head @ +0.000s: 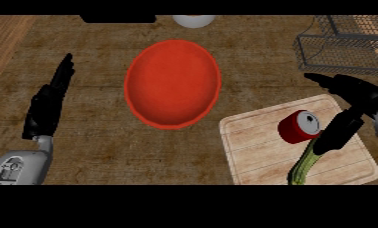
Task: Pick the can from the cutting board and place it in the tiered basket
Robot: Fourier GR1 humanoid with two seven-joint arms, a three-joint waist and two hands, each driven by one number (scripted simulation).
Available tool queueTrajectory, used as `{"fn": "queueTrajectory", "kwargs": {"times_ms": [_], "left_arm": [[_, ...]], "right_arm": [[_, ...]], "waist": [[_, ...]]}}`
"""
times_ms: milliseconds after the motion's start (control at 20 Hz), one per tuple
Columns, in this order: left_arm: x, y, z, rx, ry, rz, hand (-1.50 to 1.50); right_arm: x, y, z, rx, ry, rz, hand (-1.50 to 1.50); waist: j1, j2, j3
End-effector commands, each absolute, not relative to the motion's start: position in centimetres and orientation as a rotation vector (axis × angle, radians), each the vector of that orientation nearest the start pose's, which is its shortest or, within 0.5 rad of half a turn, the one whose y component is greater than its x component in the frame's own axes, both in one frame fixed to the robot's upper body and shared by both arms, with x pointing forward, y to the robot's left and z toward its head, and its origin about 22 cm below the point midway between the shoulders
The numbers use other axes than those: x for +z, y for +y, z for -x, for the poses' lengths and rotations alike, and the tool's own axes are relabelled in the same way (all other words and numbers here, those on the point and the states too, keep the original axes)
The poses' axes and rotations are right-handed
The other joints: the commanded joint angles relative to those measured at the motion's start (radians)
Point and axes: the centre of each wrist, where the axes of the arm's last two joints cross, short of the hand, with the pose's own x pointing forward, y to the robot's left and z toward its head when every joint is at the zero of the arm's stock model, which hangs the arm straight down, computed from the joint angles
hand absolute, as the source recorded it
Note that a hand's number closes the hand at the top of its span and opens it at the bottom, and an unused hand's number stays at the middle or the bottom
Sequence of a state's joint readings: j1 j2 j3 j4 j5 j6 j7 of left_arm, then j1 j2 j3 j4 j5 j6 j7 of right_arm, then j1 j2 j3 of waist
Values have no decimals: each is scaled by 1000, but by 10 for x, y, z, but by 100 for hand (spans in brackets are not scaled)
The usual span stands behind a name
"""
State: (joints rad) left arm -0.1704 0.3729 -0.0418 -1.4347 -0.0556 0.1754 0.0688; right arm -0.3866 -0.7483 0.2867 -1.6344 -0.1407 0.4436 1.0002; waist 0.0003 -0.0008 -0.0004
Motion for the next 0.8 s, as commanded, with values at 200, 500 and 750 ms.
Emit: {"fn": "queueTrajectory", "kwargs": {"times_ms": [200,500,750], "left_arm": [[33,286,-273,-230,-1524,-435,0],[30,309,-277,-236,-1535,-436,0],[32,313,-281,-235,-1528,-437,0]], "right_arm": [[113,-265,-307,964,-573,481,-150],[121,-269,-318,978,-563,472,-150],[105,-256,-319,983,-541,436,-150]], "waist": [[9,1,1],[4,1,0],[4,1,0]]}}
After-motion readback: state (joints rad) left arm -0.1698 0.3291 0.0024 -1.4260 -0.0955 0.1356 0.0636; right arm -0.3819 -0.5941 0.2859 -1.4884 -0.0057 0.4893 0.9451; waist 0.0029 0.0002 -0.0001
